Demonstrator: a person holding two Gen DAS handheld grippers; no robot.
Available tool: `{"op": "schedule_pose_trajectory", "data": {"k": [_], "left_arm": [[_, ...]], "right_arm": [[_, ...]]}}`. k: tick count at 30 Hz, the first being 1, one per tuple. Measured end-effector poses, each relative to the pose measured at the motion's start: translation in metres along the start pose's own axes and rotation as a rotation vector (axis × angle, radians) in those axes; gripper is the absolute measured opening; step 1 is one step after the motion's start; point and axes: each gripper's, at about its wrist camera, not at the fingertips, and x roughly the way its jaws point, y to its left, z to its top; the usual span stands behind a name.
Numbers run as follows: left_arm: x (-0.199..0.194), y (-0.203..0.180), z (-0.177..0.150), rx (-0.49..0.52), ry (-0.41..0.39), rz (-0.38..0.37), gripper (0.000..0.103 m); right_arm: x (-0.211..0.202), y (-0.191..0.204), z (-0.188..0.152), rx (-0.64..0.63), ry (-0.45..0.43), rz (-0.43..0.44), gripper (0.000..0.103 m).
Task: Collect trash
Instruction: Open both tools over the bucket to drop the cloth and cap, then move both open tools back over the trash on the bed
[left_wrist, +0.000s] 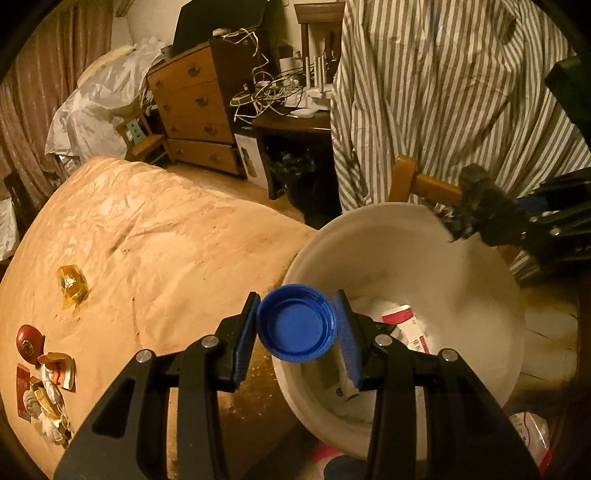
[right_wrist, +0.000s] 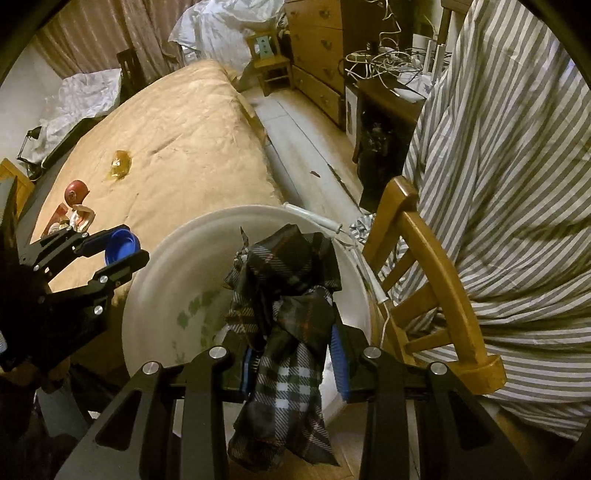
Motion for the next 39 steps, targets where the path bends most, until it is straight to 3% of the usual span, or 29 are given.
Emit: {"op": "schedule_pose_trajectory", "data": {"k": [9, 11, 14, 30, 34, 39], "left_arm": [[-0.001, -0.001, 0.002, 0.003, -0.008, 0.011, 0.041], [-0.002, 0.0, 0.002, 0.003, -0.016, 0.016, 0.062], [-0.005, 0.003, 0.002, -0.002, -0.032, 0.021, 0.071], [-0.017, 0.015, -0.006, -0.025, -0.043, 0.024, 0.071], [-0.028, 0.039, -0.027, -0.065, -0.052, 0.03, 0.071], [-0.043, 0.089, -0.069, -0.126, -0.048, 0.1, 0.071]], "right_arm": [[0.0, 0.004, -0.002, 0.004, -0.001, 0.017, 0.035], [0.001, 0.005, -0.001, 0.011, -0.006, 0.025, 0.039], [0.0, 0.006, -0.001, 0.019, -0.017, 0.034, 0.045], [-0.012, 0.019, -0.001, 0.007, -0.066, 0.059, 0.049], [-0.027, 0.053, -0.002, -0.042, -0.142, 0.112, 0.054], [-0.033, 0.12, -0.002, -0.14, -0.237, 0.207, 0.068]]}}
